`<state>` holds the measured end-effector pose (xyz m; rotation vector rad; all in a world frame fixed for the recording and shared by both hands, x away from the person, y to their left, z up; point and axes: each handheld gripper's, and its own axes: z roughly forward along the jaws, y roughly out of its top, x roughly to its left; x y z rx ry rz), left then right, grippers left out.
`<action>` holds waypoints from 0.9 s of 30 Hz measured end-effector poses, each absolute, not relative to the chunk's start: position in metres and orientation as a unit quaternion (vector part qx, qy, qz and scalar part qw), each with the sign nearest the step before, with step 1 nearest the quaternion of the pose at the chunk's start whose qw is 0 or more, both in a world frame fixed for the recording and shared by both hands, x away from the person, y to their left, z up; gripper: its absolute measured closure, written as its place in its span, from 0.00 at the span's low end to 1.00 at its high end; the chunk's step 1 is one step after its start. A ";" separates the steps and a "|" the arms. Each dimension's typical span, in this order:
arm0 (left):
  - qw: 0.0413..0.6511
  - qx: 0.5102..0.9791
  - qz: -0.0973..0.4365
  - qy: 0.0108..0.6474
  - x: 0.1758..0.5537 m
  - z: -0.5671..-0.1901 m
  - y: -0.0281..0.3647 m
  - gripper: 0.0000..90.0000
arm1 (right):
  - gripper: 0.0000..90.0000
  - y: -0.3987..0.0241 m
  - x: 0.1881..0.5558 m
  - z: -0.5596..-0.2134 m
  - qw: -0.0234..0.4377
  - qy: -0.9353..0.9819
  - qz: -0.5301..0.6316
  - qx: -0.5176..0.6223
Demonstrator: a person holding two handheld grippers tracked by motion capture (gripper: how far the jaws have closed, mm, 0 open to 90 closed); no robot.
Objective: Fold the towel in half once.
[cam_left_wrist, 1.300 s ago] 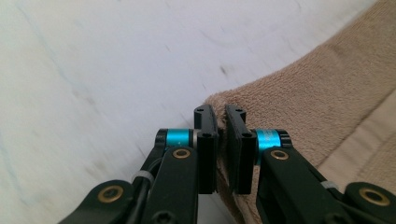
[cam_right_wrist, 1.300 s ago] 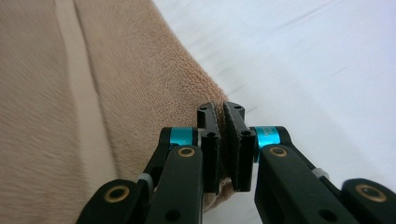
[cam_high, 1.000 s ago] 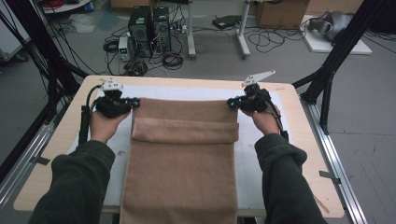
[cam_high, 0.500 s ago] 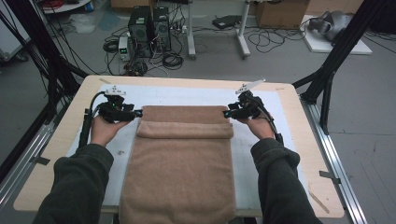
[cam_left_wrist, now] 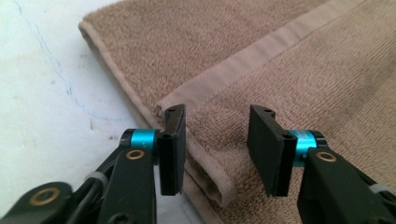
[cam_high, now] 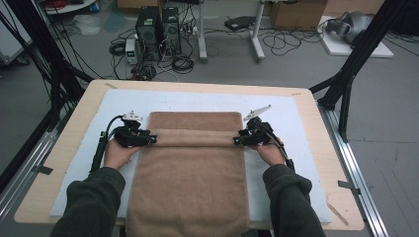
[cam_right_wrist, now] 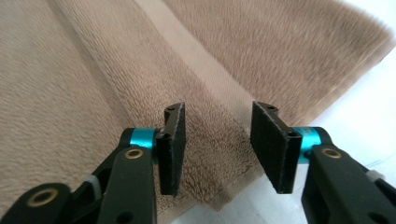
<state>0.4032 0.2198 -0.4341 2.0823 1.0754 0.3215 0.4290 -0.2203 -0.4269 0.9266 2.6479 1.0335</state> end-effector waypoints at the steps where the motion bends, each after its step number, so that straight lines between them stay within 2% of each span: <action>1: 0.376 0.816 0.125 0.421 0.403 -0.435 0.219 0.71 | 0.69 -0.220 0.429 -0.429 0.076 0.883 0.344 0.309; 4: 0.375 0.819 0.133 0.414 0.403 -0.434 0.216 0.89 | 0.86 -0.216 0.429 -0.430 0.070 0.885 0.348 0.303; 6: 0.376 0.819 0.138 0.412 0.402 -0.433 0.214 0.94 | 0.92 -0.214 0.428 -0.427 0.073 0.891 0.342 0.288; 13: 0.436 0.787 0.151 0.408 0.390 -0.409 0.228 0.95 | 0.93 -0.221 0.418 -0.405 0.079 0.878 0.383 0.276; 17: 0.448 0.789 0.167 0.386 0.370 -0.394 0.237 0.95 | 0.93 -0.224 0.402 -0.386 0.075 0.870 0.415 0.257; 22: 0.465 0.787 0.179 0.363 0.331 -0.388 0.245 0.95 | 0.92 -0.221 0.358 -0.370 0.087 0.878 0.424 0.206; 27: 0.478 0.791 0.172 0.340 0.267 -0.398 0.251 0.95 | 0.92 -0.222 0.301 -0.369 0.074 0.887 0.427 0.157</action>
